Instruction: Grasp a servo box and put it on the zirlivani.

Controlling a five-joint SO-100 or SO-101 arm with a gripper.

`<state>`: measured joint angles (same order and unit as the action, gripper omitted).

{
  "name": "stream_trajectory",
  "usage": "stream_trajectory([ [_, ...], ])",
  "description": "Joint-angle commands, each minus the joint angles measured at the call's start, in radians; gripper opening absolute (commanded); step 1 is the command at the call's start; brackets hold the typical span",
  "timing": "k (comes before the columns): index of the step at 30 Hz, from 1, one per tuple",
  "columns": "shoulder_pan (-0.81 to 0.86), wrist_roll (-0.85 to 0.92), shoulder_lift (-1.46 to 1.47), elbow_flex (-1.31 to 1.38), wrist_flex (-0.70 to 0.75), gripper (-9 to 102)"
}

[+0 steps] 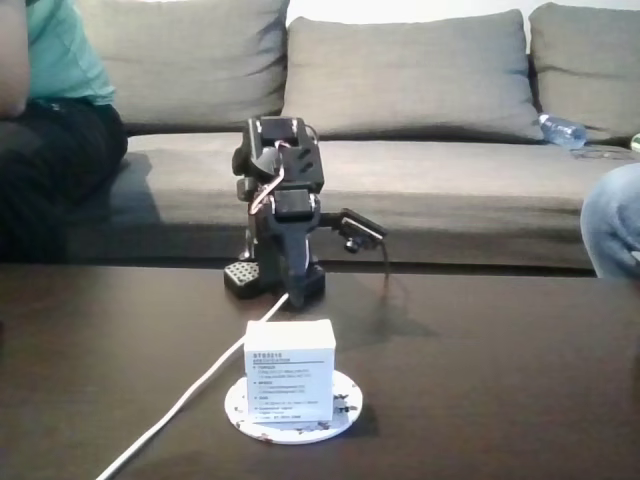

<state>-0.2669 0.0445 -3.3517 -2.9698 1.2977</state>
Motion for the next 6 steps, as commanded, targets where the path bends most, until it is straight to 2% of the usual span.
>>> stream_trajectory([
  [1,-0.006,-0.006,-0.002,0.002,0.067,1],
  [6,-0.006,-0.006,-0.002,0.002,0.067,1],
])
